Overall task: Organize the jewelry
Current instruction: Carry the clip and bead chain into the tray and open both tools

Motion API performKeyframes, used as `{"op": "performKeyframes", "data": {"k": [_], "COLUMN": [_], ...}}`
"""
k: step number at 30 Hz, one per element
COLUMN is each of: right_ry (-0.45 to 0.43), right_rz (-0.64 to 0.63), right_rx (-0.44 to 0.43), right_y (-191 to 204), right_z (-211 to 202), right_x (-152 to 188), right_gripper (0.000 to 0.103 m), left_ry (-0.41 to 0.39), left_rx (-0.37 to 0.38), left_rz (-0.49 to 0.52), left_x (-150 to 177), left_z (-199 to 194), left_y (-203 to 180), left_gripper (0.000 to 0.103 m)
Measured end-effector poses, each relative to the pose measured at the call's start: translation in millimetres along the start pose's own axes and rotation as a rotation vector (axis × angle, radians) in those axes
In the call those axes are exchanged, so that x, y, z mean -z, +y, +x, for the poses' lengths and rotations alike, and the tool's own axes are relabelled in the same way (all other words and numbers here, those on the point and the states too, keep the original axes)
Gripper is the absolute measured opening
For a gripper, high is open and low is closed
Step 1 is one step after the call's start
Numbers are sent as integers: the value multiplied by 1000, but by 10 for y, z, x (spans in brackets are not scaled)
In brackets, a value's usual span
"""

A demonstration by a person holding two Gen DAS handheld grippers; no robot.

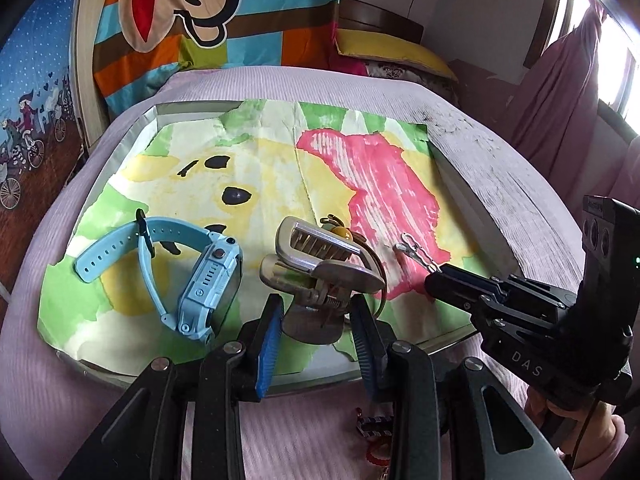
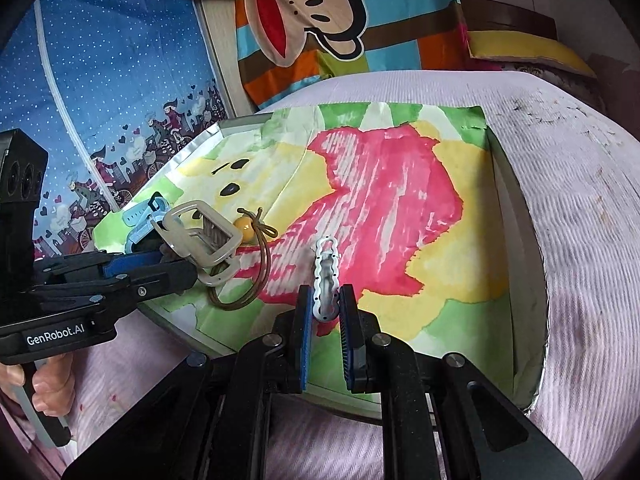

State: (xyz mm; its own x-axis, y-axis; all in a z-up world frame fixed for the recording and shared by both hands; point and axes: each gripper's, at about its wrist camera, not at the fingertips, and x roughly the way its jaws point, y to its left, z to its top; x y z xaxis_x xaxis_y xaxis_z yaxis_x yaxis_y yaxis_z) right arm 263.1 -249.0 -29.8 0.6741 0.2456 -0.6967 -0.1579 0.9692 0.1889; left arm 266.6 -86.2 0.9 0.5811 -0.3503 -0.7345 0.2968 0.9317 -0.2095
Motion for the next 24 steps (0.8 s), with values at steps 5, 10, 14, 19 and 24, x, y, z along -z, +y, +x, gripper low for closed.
{"op": "performKeyframes", "data": {"k": [5, 10, 14, 19, 24], "right_ry": [-1, -55, -128, -242, -343], "right_rz": [8, 5, -17, -29, -18], "right_rx": [-3, 5, 27, 49, 64], "right_y": [-26, -29, 2, 39, 72], "right_z": [-13, -147, -332, -618, -883], "right_x": [37, 91, 140, 232, 357], "right_gripper": [12, 25, 34, 51, 84], "left_ry": [-18, -96, -166, -279, -378], "left_rx": [-10, 5, 6, -9, -27], "left_rz": [19, 8, -4, -30, -52], "left_x": [66, 145, 240, 376, 509], "left_z": [-46, -203, -338, -564, -771], "left_y": [-15, 1, 32, 73, 105], "left_gripper": [41, 59, 69, 84, 103]}}
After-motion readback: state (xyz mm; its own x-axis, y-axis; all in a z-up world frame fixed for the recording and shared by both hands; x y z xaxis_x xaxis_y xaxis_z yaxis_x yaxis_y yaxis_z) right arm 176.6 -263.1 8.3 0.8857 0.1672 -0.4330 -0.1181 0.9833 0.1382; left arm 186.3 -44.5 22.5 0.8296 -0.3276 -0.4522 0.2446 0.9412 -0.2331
